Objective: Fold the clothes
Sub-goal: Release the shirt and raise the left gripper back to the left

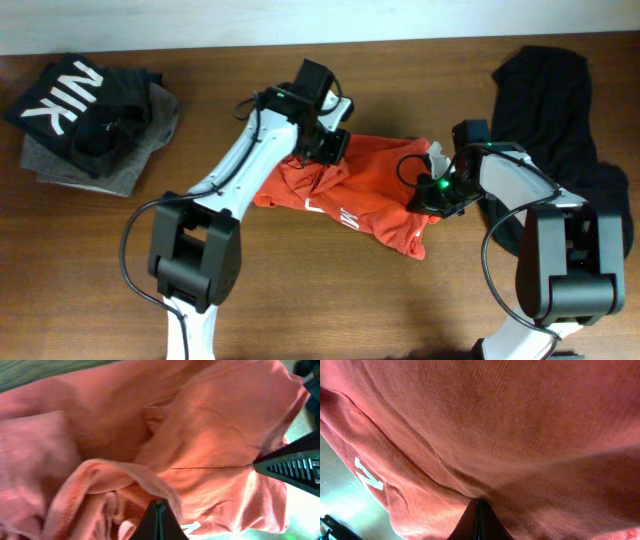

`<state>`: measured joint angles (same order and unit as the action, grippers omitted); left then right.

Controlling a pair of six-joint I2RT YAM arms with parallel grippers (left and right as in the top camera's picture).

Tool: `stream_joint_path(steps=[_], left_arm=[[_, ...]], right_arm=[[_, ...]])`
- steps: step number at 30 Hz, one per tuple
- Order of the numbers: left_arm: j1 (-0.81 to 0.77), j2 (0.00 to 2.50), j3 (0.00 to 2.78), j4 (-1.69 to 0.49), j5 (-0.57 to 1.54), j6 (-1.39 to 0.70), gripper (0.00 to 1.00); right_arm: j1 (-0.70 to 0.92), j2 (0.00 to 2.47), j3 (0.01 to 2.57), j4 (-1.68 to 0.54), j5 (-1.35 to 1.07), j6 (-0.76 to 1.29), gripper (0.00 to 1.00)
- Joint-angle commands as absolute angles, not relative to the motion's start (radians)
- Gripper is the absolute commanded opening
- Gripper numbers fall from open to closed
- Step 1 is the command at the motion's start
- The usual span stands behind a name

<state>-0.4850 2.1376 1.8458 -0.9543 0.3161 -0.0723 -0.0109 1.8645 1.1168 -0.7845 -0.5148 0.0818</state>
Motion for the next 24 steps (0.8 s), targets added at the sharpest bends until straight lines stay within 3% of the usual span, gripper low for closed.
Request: stream_joint_path(steps=[1,4,6,8,11,14,17,18,21,24], left_arm=[[-0.495,2.143,1.867,-0.952,0.271,-0.064,0.01],[-0.48,2.141,1.907,-0.975,0.262,-0.059,0.01],[-0.467,2.136,1.952,-1.002,0.261,-0.038,0.01],[-0.455,2.131,2.004,-1.037,0.253,-0.014,0.01],[-0.439,2.127,2.095,-1.116,0.173,-0.006,0.01],[-0.426,2.127,2.162,-1.195,0.047,-0.002,0.15],[-0.408,2.127,2.176,-1.223,-0.053,-0.003,0.43],[-0.402,2.127,2.176,-1.224,-0.081,-0.004,0.49],[-0.381,2.127,2.176,-1.22,-0.204,-0.004,0.57],[-0.36,2.127,2.176,-1.216,-0.321,-0.004,0.59]], right_arm=[[-0.015,1.851,1.158,-0.811,-0.521,0.082,0.04],[-0.015,1.826,1.202,-0.879,-0.528,0.052,0.04],[-0.015,1.797,1.229,-0.909,-0.527,0.049,0.1],[-0.015,1.761,1.245,-0.928,-0.51,0.049,0.24],[-0.015,1.71,1.248,-0.944,-0.41,0.074,0.52],[-0.015,1.705,1.246,-0.966,-0.301,0.115,0.65],[-0.014,1.726,1.231,-0.96,-0.294,0.123,0.67],[-0.014,1.735,1.222,-0.952,-0.293,0.134,0.67],[-0.014,1.757,1.189,-0.899,-0.294,0.169,0.67],[-0.014,1.767,1.156,-0.842,-0.273,0.204,0.67]])
